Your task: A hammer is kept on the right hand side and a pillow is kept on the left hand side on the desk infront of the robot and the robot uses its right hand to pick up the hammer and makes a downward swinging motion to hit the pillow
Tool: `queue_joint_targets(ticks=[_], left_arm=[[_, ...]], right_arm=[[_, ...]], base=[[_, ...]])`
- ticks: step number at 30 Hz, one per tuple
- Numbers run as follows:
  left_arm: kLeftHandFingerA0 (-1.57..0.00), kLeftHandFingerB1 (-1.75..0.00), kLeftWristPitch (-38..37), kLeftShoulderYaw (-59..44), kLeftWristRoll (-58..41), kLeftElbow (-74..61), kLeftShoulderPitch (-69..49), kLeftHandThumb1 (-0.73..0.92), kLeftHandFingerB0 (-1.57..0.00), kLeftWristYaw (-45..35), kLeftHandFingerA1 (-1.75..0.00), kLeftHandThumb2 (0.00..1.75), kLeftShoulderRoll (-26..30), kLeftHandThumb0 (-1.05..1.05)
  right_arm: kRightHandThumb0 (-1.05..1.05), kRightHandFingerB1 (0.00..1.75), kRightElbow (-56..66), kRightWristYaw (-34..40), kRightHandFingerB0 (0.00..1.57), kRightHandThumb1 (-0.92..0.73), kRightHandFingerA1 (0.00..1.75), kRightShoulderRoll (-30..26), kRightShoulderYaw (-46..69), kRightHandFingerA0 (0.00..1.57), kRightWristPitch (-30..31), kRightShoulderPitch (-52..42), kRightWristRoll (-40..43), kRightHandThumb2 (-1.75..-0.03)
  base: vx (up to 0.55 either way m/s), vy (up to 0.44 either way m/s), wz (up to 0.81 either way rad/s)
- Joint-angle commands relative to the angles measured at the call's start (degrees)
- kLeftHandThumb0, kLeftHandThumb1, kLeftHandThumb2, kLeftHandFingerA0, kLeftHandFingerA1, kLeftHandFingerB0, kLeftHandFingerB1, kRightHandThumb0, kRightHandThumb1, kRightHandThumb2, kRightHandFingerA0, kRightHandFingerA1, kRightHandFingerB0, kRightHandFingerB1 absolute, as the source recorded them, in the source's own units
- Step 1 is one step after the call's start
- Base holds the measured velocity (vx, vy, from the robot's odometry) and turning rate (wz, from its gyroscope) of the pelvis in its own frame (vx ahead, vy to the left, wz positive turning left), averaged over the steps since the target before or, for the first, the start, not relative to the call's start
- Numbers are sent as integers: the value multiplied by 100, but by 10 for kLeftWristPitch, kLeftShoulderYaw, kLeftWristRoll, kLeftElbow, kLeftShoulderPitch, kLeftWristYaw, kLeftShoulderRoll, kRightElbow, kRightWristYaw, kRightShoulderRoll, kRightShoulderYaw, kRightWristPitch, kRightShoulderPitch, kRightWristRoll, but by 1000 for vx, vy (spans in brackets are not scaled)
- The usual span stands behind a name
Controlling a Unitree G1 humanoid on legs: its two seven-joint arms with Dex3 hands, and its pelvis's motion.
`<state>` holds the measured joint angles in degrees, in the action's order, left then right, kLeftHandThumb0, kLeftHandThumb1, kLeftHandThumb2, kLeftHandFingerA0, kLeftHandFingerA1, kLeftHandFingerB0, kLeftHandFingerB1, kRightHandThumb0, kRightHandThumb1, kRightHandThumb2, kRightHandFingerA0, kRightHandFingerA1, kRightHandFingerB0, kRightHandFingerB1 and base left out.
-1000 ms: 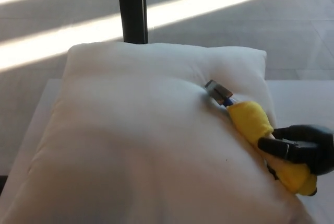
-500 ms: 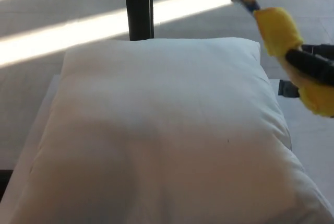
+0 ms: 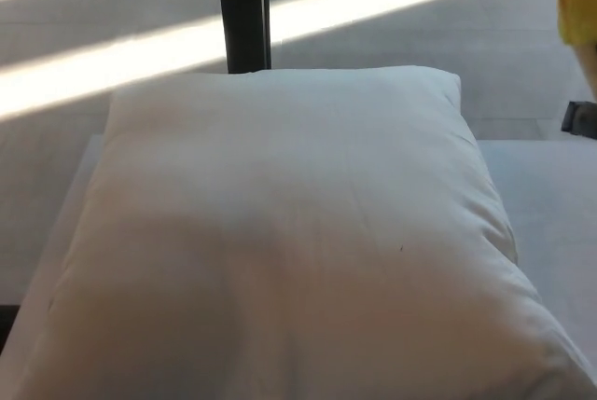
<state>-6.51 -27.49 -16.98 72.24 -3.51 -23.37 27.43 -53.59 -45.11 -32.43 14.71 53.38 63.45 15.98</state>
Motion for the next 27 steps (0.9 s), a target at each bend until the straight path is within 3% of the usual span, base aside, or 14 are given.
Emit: queue_joint_targets(ticks=[1,5,8,9,12,18,19,26,27], left_arm=[[-63,-50,-7,-5,0,1,-3,75,-54,6,-64,62,12,-68],[-58,-50,-8,-7,0,0,-4,77,-49,3,-62,63,13,-66],[-61,-50,-13,-6,2,0,-5,75,-51,9,-60,62,12,-66],[-65,-51,-12,-6,2,-1,-5,75,-55,13,-62,62,12,-66],[-64,-51,-6,-7,0,2,-3,76,-54,8,-63,62,13,-65],[-59,-52,-11,-14,-5,2,-10,76,-52,0,-64,62,16,-66],[-63,-54,-10,-17,-8,-1,-11,74,-55,8,-66,62,13,-66],[-60,-52,-13,-14,-3,4,-14,77,-52,3,-64,63,16,-64],[-61,-52,-16,-12,-1,1,-17,78,-52,2,-65,63,16,-65]], right_arm=[[-33,175,-4,52,68,-64,175,-11,29,101,-35,-40,5,-118],[-34,175,37,151,71,-70,175,17,42,102,-66,-90,-15,-111],[-33,175,43,164,70,-77,175,21,49,102,-65,-107,-11,-108],[-29,175,93,198,61,-72,175,32,32,98,-126,-156,-41,-115],[-27,175,129,221,61,-68,175,36,21,97,-157,-190,-63,-122],[-22,175,122,291,63,-69,175,45,21,94,-208,-208,-89,-118],[-21,175,122,318,64,-74,175,46,37,92,-209,-211,-86,-106],[-19,175,124,363,65,-71,175,46,65,95,-250,-227,-84,-110],[-17,175,122,375,65,-69,175,46,61,96,-279,-234,-93,-106]], base=[[0,0,0],[0,0,0],[0,0,0],[0,0,0],[0,0,0],[0,0,0],[0,0,0],[0,0,0],[0,0,0]])
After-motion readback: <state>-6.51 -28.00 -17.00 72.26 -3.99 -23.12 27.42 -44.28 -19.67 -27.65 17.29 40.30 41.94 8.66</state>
